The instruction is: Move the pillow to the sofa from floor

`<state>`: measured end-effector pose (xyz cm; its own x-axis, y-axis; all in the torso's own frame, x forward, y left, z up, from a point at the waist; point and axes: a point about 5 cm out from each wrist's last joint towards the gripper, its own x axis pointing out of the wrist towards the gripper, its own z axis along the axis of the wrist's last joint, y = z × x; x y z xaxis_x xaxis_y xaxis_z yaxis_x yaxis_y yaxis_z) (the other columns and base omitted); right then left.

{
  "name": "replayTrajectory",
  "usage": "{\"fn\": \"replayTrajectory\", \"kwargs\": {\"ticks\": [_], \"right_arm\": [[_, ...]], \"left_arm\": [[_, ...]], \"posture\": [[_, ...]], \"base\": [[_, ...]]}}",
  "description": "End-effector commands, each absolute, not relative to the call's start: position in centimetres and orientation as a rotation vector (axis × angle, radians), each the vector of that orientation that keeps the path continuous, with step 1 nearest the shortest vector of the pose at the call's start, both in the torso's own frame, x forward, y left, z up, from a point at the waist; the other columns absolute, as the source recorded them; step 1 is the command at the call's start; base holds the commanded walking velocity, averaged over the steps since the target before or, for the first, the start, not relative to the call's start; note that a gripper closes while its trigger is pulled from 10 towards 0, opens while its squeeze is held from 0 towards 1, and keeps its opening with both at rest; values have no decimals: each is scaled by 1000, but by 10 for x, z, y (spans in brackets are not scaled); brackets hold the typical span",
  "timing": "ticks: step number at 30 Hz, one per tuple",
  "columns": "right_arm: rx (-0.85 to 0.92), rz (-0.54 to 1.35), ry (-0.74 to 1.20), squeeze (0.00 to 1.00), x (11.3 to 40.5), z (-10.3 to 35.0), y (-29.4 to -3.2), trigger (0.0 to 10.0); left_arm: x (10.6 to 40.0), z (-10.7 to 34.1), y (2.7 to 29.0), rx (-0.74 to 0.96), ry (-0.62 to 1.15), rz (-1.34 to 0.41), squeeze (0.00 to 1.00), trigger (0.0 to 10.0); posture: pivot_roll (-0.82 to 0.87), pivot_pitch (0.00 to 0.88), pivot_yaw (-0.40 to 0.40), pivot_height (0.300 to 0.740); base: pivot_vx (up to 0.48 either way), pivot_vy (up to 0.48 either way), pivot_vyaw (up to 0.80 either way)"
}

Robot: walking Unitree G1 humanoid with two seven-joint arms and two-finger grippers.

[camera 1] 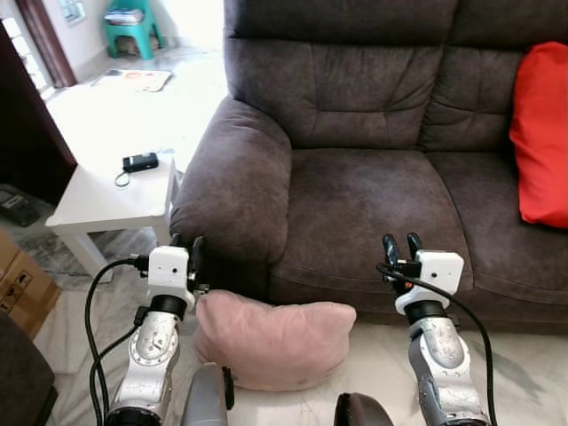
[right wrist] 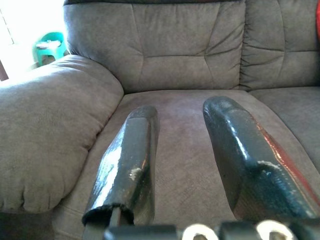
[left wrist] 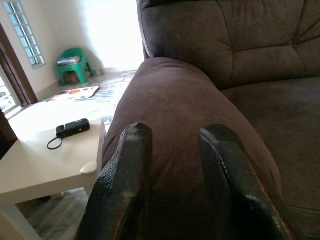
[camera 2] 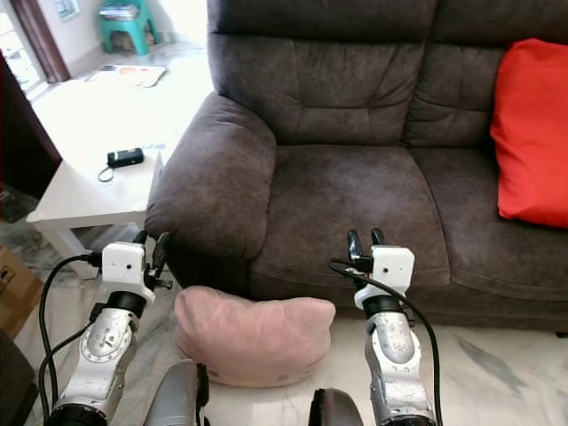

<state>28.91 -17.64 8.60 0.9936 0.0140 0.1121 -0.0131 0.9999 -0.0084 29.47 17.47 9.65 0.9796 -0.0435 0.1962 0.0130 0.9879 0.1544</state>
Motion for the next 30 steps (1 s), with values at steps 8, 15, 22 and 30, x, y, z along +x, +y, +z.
{"fn": "replayTrajectory", "kwargs": {"ticks": [8, 15, 22, 30], "right_arm": [[-11, 29, -119, 0, 292, 91, -173, 10000], [-21, 41, -116, 0, 292, 91, -172, 10000], [-27, 65, -122, 0, 292, 91, -170, 10000], [-27, 71, -132, 0, 291, 92, -169, 10000]], "left_arm": [[296, 98, 175, 145, -197, -34, 0, 10000], [296, 96, 173, 143, -188, -39, 0, 10000], [296, 96, 173, 137, -188, -32, 0, 10000], [296, 94, 175, 128, -171, -18, 0, 10000]], "posture": [[16, 85, -11, 604], [11, 89, -14, 567], [13, 89, -17, 539], [13, 92, -18, 539]], "base": [[0, 0, 0], [0, 0, 0], [0, 0, 0], [0, 0, 0]]}}
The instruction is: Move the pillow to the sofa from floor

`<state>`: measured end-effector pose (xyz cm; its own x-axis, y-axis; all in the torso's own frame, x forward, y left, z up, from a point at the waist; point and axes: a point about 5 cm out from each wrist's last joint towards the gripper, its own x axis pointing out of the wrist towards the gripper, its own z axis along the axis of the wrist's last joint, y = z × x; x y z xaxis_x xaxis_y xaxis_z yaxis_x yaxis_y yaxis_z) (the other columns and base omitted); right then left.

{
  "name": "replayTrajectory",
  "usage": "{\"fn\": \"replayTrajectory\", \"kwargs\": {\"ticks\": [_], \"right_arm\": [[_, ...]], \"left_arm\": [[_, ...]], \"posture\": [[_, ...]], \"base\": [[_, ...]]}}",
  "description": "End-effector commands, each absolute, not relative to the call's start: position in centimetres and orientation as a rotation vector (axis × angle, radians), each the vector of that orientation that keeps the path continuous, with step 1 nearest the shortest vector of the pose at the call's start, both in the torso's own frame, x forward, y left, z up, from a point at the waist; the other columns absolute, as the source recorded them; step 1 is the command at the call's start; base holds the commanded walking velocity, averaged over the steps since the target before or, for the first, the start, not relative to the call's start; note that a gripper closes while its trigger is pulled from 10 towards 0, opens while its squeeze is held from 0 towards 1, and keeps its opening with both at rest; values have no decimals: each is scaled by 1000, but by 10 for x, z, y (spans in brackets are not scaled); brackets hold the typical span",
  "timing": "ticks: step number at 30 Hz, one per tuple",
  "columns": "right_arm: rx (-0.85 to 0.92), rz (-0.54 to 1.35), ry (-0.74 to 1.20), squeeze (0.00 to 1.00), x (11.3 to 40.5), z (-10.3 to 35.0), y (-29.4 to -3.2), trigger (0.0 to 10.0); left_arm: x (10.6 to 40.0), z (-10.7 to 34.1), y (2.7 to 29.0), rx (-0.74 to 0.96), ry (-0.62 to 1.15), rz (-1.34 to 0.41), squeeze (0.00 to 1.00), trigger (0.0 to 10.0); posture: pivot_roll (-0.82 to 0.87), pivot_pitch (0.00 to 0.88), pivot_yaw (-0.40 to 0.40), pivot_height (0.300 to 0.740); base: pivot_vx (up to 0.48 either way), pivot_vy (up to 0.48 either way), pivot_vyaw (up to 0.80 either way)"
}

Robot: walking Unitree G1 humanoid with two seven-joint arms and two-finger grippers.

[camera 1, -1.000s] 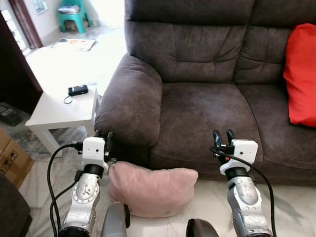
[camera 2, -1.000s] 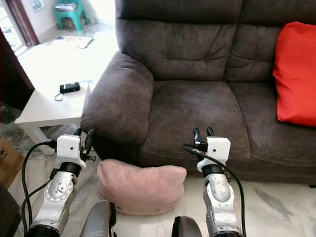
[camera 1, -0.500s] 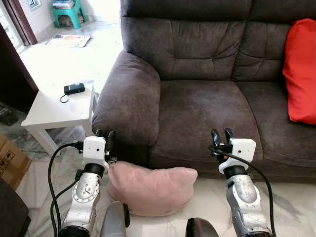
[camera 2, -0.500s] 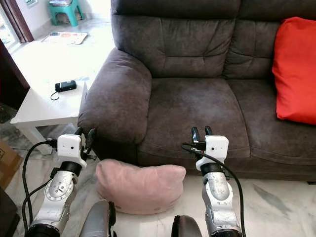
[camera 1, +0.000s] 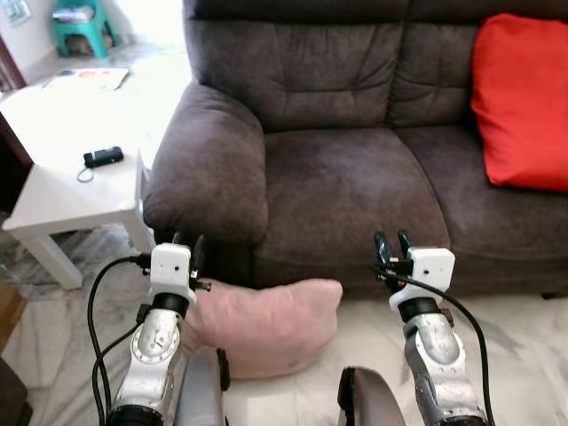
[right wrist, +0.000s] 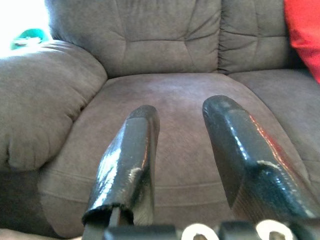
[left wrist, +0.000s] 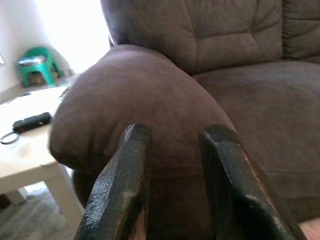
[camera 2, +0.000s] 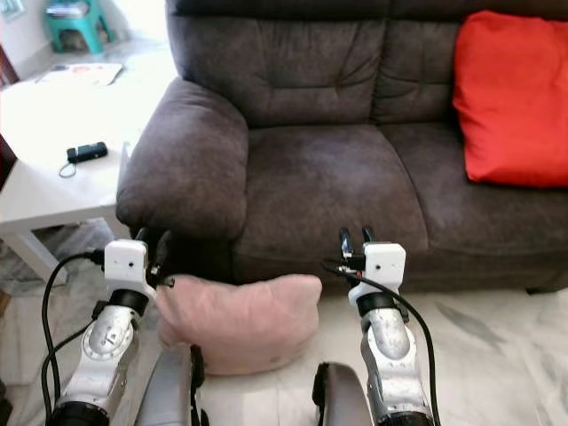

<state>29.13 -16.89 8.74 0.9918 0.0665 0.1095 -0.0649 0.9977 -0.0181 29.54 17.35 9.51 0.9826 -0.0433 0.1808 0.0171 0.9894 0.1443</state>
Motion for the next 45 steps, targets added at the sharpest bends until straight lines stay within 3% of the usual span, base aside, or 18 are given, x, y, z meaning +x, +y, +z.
{"fn": "replayTrajectory", "kwargs": {"ticks": [1, 10, 25, 45], "right_arm": [[-26, 72, -133, 0, 291, 92, -169, 10000], [-51, 104, -125, 0, 289, 91, -166, 10000], [-52, 145, -121, 0, 287, 90, -160, 10000], [-39, 140, -102, 0, 288, 86, -159, 10000]], "left_arm": [[296, 93, 176, 126, -165, -17, 0, 10000], [297, 90, 177, 122, -138, -6, 0, 10000], [297, 88, 176, 87, -111, -24, 0, 10000], [297, 83, 174, 82, -82, -57, 0, 10000]], "posture": [[13, 92, -18, 539], [13, 96, -14, 539], [14, 102, -11, 539], [16, 105, -7, 539]], "base": [[0, 0, 0], [0, 0, 0], [0, 0, 754], [0, 0, 0]]}}
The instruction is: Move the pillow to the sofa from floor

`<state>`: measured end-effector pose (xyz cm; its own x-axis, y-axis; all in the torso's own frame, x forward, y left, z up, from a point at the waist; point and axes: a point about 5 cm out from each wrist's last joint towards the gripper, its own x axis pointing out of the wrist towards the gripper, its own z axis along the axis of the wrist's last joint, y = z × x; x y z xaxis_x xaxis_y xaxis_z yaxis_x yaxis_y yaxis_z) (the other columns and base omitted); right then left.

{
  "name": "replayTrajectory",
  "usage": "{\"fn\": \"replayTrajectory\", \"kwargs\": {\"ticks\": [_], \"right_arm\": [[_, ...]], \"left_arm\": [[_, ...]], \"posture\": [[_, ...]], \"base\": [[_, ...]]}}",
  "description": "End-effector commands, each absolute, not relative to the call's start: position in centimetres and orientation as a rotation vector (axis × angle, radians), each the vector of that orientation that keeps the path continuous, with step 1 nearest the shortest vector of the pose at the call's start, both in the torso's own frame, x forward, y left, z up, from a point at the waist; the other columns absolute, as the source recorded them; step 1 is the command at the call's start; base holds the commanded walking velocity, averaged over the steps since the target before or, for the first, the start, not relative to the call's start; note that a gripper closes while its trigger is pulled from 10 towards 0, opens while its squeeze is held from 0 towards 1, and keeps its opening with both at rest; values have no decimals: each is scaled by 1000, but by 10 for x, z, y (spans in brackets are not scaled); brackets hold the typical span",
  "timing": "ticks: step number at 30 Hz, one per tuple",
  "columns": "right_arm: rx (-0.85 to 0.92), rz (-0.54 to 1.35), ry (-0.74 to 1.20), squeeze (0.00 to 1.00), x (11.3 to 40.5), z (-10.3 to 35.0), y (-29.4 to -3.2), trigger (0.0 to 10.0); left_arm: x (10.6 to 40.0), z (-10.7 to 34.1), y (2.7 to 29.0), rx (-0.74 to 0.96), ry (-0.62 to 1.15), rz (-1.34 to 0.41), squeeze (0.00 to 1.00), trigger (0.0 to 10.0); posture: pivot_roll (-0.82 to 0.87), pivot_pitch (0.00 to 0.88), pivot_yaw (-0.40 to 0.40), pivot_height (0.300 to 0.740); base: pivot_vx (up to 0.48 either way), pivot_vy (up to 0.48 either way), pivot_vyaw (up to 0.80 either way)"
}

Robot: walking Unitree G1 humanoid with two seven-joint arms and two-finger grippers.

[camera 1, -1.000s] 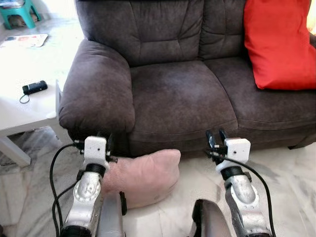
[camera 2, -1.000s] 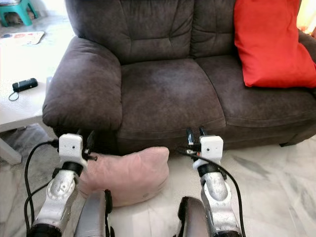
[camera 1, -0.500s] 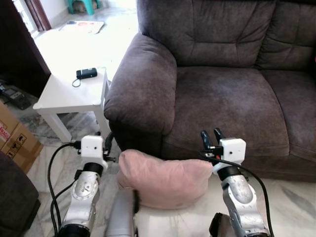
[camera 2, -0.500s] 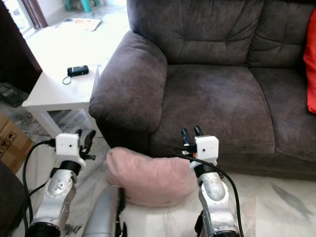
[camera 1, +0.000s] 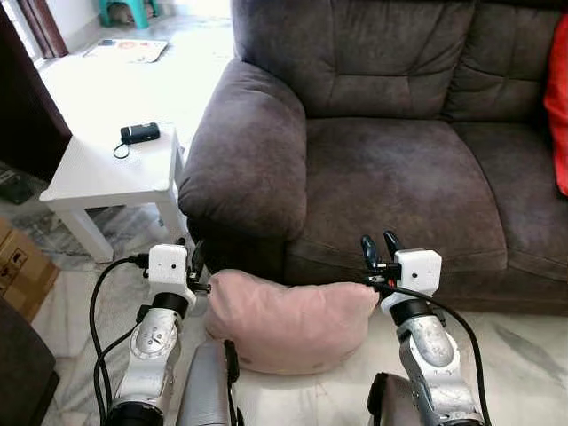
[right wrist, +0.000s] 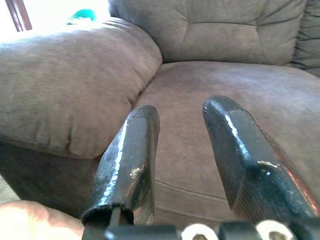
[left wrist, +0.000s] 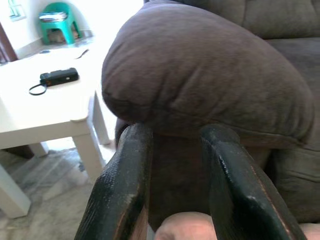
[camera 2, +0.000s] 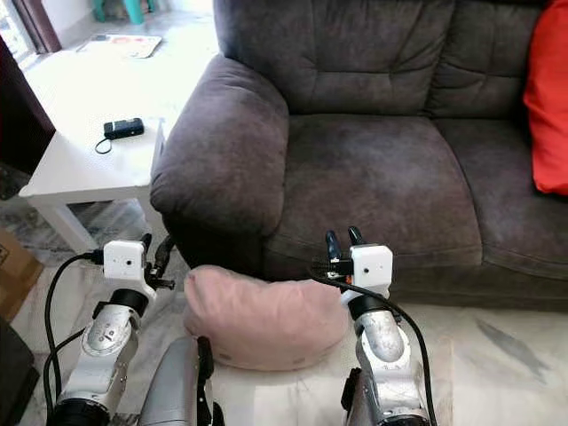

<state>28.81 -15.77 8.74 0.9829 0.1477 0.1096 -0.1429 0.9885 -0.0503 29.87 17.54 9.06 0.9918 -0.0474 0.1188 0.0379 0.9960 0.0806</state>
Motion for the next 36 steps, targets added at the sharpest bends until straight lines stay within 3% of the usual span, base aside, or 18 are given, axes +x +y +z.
{"fn": "replayTrajectory", "kwargs": {"ticks": [1, 8, 14, 26, 31, 36], "right_arm": [[-36, 141, -105, 0, 287, 86, -159, 10000], [-36, 139, -95, 0, 288, 86, -157, 10000], [-33, 132, -94, 0, 289, 86, -159, 10000], [-71, 187, -117, 0, 286, 88, -154, 10000], [-48, 194, -118, 0, 285, 88, -153, 10000], [-33, 188, -113, 0, 286, 87, -153, 10000]], "left_arm": [[297, 83, 174, 82, -82, -58, 0, 10000], [297, 83, 174, 80, -82, -59, 0, 10000], [297, 83, 174, 80, -80, -59, 0, 10000], [296, 81, 176, 84, -66, -44, 0, 10000], [297, 81, 177, 85, -63, -41, 0, 10000], [297, 81, 175, 86, -62, -46, 0, 10000]], "posture": [[17, 105, -7, 539], [18, 106, -6, 539], [17, 107, -6, 500], [16, 108, -6, 500], [15, 109, -7, 500], [15, 108, -6, 500]], "base": [[0, 0, 0], [0, 0, 0], [0, 0, 0], [0, 0, 0], [0, 0, 740], [204, 0, 0]]}}
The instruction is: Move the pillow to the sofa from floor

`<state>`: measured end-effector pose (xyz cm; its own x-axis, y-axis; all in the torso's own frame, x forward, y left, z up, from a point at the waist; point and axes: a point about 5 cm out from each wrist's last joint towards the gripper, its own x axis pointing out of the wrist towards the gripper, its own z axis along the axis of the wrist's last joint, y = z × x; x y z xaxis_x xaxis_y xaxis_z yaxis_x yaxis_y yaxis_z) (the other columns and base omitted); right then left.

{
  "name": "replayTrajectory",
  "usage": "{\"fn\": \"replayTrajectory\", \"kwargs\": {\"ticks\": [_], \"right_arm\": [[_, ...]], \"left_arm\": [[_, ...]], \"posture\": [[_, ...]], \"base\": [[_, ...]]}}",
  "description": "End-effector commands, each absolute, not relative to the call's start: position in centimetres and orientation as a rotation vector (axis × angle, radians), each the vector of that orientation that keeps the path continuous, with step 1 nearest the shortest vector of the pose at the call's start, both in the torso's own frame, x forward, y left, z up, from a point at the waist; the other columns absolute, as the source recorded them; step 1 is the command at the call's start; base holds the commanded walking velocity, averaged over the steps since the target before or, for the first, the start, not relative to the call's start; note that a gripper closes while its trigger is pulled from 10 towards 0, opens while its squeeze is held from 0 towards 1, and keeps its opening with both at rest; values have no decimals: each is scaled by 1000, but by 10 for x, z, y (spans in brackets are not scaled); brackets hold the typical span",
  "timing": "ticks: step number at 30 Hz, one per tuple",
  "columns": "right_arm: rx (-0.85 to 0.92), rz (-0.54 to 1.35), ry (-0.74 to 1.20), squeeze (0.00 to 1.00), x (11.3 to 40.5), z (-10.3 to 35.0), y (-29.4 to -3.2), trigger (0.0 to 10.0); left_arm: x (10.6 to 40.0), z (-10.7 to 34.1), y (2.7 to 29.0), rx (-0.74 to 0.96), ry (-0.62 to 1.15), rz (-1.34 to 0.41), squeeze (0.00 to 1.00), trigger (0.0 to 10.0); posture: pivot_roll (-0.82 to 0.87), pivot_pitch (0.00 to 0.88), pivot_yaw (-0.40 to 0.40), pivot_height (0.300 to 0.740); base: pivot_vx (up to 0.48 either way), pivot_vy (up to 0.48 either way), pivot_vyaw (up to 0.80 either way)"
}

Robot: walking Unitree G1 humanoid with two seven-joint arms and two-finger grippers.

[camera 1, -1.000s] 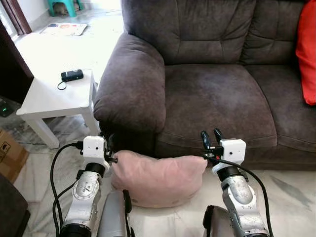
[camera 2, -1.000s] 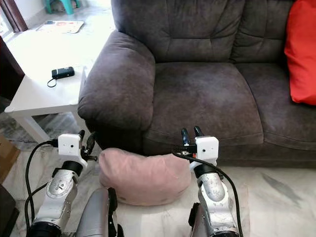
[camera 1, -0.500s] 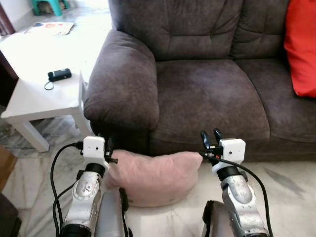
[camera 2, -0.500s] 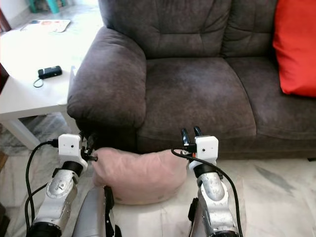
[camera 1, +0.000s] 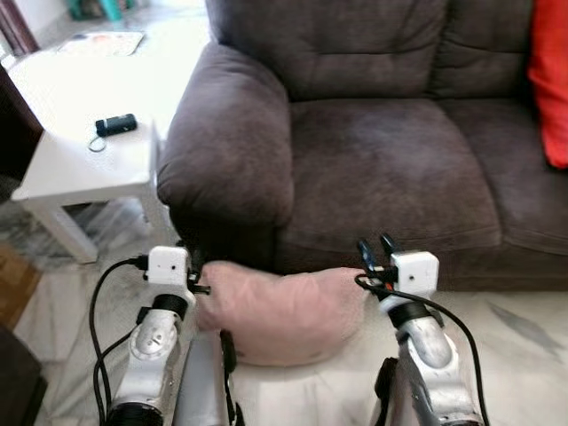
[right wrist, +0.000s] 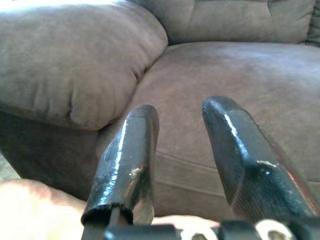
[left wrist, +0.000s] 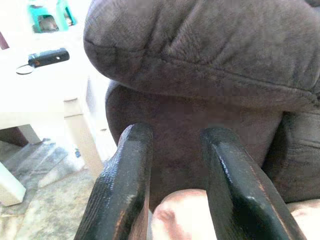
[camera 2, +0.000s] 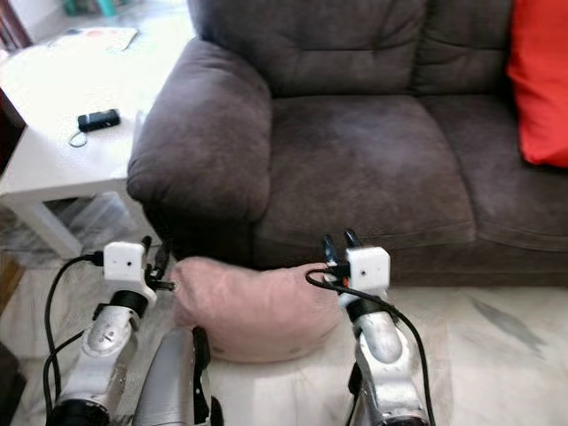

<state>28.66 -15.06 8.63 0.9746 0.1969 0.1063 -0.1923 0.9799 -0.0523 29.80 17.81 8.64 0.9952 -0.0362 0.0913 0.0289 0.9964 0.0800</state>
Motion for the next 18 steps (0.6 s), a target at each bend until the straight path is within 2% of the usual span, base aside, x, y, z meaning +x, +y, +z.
{"fn": "replayTrajectory", "kwargs": {"ticks": [1, 14, 18], "right_arm": [[-33, 188, -112, 0, 286, 87, -153, 10000], [-51, 209, -109, 0, 285, 86, -151, 10000], [-59, 231, -108, 0, 284, 86, -148, 10000]], "left_arm": [[297, 81, 175, 87, -63, -46, 0, 10000], [297, 82, 176, 94, -70, -47, 0, 10000], [297, 84, 174, 100, -84, -57, 0, 10000]], "posture": [[15, 108, -6, 500], [15, 110, -5, 500], [14, 113, -5, 500]], "base": [[266, 0, 0], [320, 0, 0], [249, 0, 800]]}}
